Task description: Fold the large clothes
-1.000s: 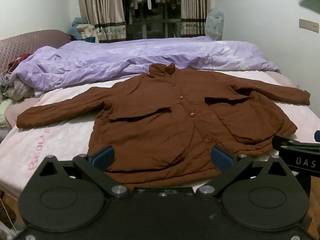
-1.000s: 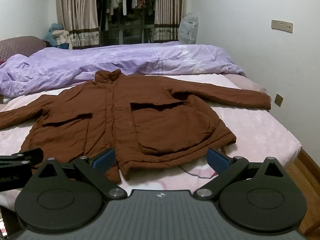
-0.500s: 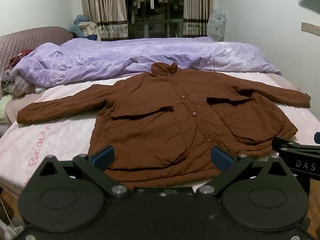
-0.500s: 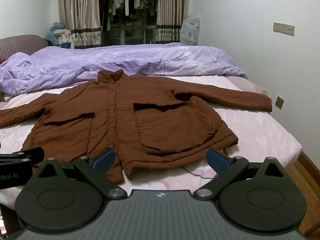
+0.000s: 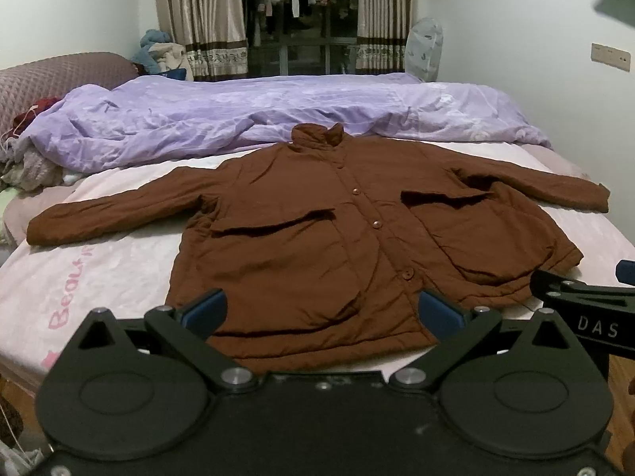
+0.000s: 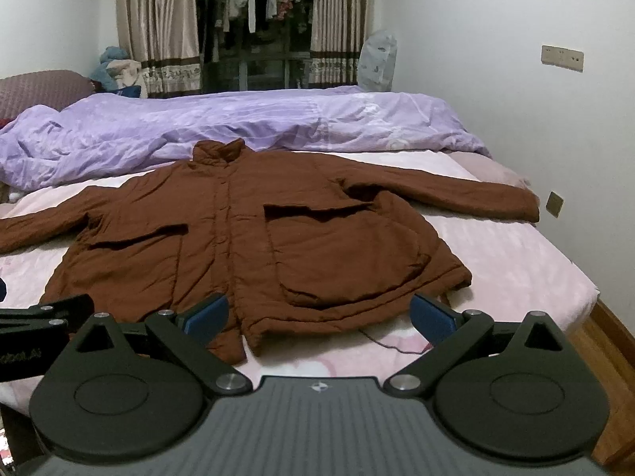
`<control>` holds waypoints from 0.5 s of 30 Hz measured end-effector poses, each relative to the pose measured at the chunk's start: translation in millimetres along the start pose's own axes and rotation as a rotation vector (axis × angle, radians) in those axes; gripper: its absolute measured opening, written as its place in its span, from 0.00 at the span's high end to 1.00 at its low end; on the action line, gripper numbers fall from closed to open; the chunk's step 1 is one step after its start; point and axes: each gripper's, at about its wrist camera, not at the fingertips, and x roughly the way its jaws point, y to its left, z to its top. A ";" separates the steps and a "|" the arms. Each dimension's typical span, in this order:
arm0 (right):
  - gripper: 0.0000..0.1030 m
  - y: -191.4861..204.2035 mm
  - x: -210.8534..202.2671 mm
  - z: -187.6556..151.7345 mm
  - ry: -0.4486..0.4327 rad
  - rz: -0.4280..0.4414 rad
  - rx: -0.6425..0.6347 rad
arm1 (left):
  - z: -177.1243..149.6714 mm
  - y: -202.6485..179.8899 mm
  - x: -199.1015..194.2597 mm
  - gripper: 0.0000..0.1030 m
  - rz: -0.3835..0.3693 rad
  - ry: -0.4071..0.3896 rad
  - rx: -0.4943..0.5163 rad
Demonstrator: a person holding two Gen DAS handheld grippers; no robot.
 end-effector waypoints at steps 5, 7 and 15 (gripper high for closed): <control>0.00 0.6 -0.1 -0.1 0.001 0.000 -0.001 | -1.0 0.1 0.2 0.00 0.004 0.000 0.005; 0.00 0.7 -0.3 -0.2 -0.001 0.000 -0.001 | -1.1 -0.7 0.2 0.00 0.007 0.000 0.007; 0.00 2.0 -0.8 -0.7 0.000 0.000 -0.005 | -1.3 -0.3 -0.1 0.00 0.021 -0.002 0.001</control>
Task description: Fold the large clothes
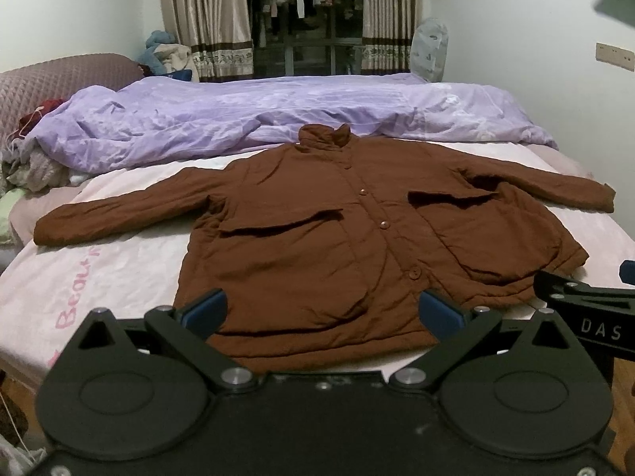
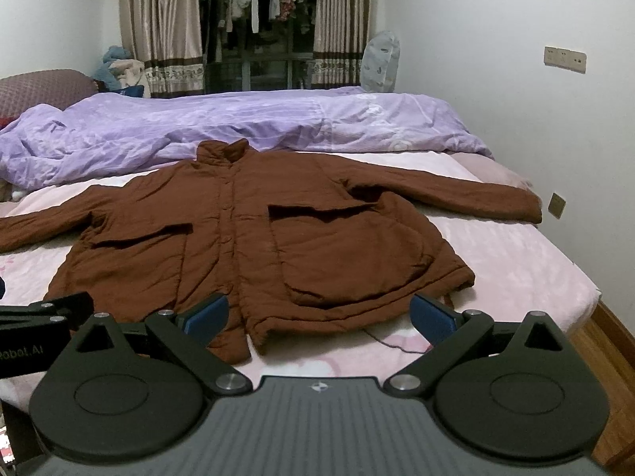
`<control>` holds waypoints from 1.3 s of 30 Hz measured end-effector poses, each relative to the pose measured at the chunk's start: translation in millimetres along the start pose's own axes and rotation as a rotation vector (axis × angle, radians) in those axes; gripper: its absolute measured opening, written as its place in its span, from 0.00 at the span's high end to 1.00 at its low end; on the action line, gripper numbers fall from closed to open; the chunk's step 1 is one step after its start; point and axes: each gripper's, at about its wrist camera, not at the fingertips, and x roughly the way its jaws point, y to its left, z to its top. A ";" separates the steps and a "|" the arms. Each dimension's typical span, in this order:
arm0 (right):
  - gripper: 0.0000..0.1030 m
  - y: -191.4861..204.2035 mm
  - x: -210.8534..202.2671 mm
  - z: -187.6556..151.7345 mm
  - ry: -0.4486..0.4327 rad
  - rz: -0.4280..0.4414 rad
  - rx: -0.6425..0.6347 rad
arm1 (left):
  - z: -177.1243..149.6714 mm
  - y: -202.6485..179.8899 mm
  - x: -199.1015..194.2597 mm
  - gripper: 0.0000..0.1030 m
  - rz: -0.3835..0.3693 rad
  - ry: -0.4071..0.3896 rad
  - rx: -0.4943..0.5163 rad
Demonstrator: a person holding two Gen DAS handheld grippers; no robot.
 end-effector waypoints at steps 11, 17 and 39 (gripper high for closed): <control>0.00 1.0 0.3 -0.2 0.001 0.001 0.001 | 0.2 2.1 -0.7 0.00 0.006 0.002 -0.005; 0.00 0.9 0.5 -0.2 0.000 0.003 0.003 | -0.3 2.6 0.1 0.00 -0.012 0.009 -0.013; 0.00 -22.7 127.3 47.6 -0.022 0.000 0.030 | 61.1 372.8 222.3 0.00 0.590 0.122 -0.453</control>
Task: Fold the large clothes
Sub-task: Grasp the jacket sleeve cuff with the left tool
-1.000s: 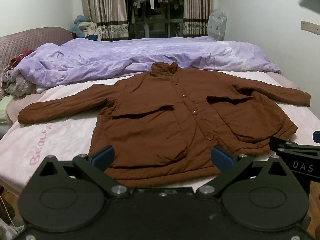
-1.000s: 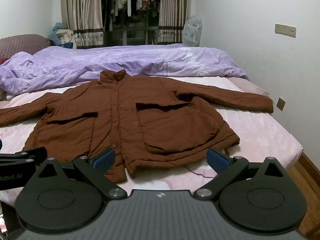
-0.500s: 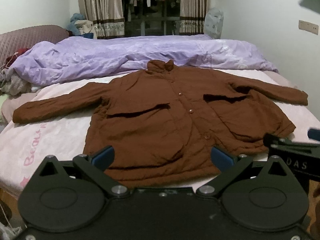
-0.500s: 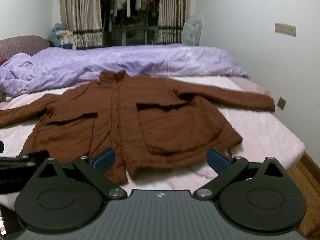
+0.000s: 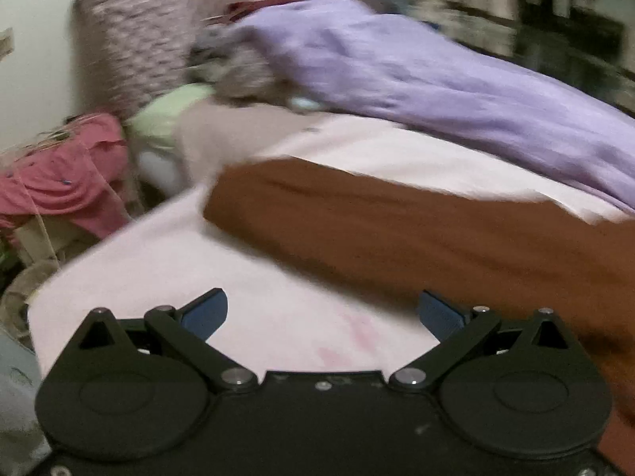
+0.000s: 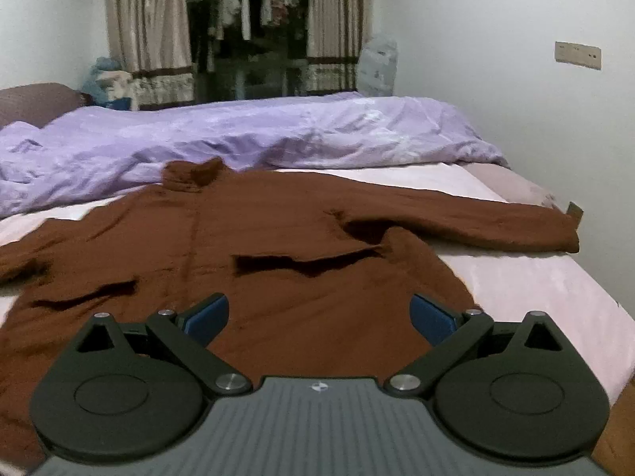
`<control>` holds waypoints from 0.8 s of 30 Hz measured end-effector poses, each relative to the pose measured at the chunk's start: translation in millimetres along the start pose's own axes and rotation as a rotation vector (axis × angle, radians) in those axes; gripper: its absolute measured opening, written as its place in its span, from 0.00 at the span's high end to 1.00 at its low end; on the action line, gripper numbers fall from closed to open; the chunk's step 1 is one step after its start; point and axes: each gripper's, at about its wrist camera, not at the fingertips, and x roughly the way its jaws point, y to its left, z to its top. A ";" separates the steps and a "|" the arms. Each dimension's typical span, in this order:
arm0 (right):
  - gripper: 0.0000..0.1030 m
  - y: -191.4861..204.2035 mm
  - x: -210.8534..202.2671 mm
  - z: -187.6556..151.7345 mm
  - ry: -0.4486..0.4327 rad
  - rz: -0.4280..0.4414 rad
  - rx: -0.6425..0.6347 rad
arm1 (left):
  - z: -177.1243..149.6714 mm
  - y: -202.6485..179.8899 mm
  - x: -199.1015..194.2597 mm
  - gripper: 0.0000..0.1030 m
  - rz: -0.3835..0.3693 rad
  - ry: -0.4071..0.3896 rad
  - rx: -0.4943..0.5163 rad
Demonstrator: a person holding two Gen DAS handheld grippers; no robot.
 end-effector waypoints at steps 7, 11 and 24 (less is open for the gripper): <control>0.00 -23.4 50.6 2.8 0.079 -0.065 0.100 | 50.9 51.6 121.9 0.00 0.001 0.108 -0.235; 0.00 -31.9 66.7 3.8 0.102 -0.107 0.110 | 52.1 42.5 126.2 0.44 0.054 0.059 -0.154; 0.00 -69.3 106.3 22.3 0.173 -0.194 0.095 | 92.0 -109.9 -27.2 0.93 -0.154 -0.220 0.057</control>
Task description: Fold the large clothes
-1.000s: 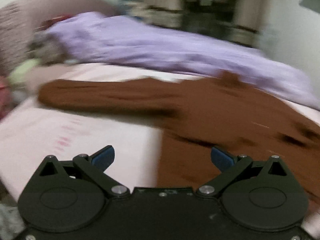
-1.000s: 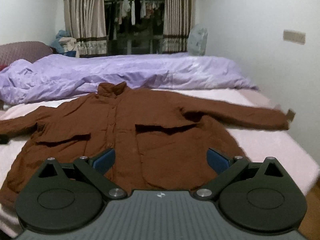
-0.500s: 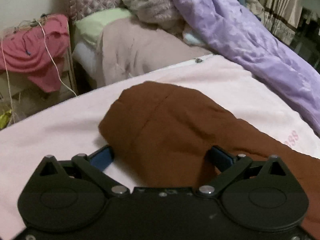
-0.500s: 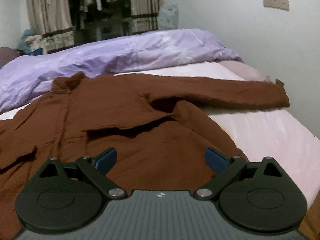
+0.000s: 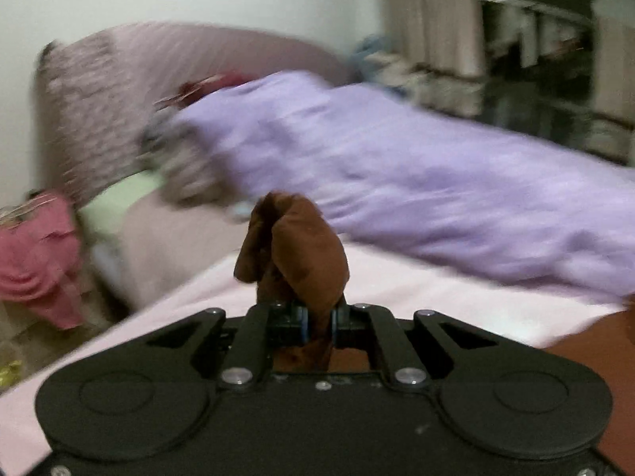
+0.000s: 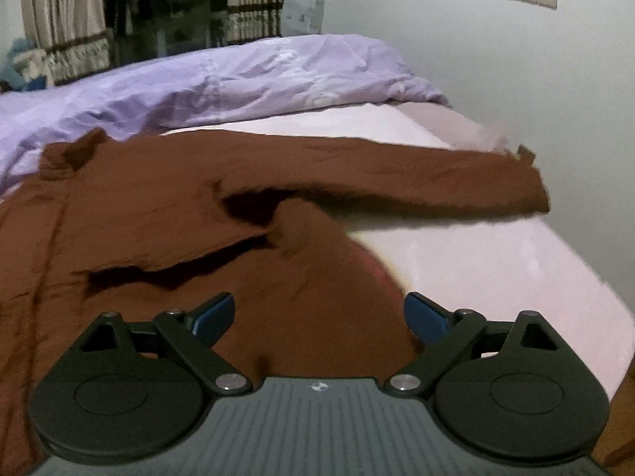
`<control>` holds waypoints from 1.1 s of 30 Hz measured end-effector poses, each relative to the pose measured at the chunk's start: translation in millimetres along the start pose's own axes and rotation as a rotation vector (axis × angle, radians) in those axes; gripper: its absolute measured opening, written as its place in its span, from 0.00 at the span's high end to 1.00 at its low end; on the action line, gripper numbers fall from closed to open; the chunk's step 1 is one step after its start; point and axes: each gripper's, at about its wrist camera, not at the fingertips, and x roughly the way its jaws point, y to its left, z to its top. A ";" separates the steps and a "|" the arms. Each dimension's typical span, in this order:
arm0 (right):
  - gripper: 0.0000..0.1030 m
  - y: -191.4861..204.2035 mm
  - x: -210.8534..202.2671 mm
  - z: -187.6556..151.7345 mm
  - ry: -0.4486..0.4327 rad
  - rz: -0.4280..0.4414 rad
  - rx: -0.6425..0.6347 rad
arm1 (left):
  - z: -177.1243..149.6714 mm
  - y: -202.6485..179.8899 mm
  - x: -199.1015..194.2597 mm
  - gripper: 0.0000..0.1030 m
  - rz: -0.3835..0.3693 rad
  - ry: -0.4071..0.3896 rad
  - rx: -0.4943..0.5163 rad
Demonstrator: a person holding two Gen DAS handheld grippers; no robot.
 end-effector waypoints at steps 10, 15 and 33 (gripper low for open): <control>0.00 13.5 20.3 46.1 -0.007 0.002 -0.025 | -26.3 -267.2 -106.4 0.93 -0.433 -0.123 0.193; 0.00 28.1 30.2 56.7 0.007 0.002 0.000 | -56.9 -358.3 -125.9 0.93 -0.684 -0.030 0.196; 0.00 10.6 64.2 39.3 0.096 -0.039 0.053 | -181.6 -447.3 -97.5 0.41 -0.846 0.269 0.412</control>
